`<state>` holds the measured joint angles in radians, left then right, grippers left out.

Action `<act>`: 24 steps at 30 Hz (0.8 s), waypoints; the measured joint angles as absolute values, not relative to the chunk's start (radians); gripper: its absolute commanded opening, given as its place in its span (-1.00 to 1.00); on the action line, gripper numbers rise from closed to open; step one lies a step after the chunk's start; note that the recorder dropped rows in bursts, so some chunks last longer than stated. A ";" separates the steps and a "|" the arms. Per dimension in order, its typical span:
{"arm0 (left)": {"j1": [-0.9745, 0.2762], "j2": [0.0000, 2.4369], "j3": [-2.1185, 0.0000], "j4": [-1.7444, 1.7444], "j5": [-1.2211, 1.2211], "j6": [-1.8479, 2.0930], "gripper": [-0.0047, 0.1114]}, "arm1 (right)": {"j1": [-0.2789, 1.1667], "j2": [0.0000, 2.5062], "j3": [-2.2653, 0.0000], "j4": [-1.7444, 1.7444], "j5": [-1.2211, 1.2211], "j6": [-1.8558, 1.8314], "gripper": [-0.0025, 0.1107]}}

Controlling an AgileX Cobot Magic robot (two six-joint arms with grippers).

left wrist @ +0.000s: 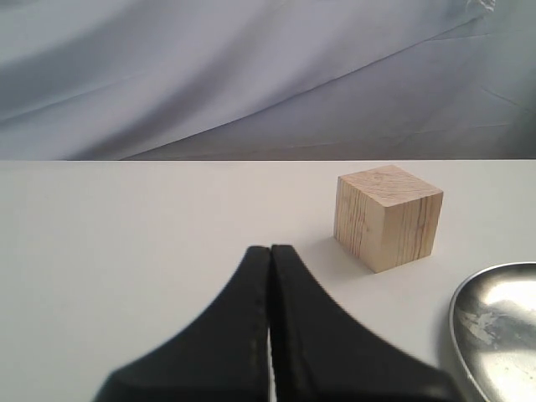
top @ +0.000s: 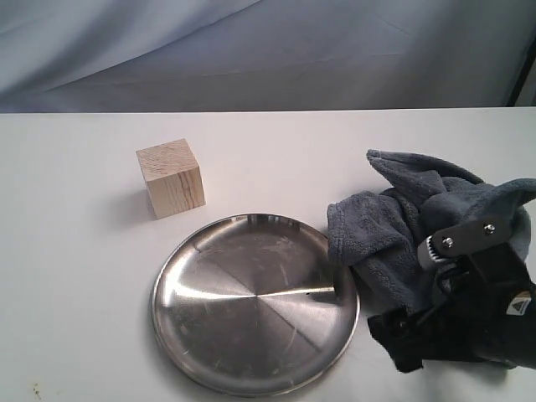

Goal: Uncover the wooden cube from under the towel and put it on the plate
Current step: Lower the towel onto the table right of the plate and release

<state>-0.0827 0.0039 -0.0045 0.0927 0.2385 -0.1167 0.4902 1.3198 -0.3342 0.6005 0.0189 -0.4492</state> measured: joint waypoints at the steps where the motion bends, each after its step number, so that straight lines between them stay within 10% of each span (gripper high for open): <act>1: -0.083 0.004 -0.005 0.093 0.239 -0.117 -0.92 | 0.479 1.320 -0.334 0.616 0.012 -0.433 0.90; 16: -0.083 0.004 -0.005 0.093 0.239 -0.117 -0.92 | 0.256 1.322 -0.334 0.635 -0.106 -0.419 0.90; 24: -0.083 0.004 -0.005 0.093 0.239 -0.117 -0.92 | 0.169 1.322 -0.334 0.578 0.212 -0.426 0.87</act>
<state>-0.0827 0.0039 -0.0045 0.0927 0.2385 -0.1167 0.1692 1.3215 -0.3342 0.5778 0.2124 -0.4263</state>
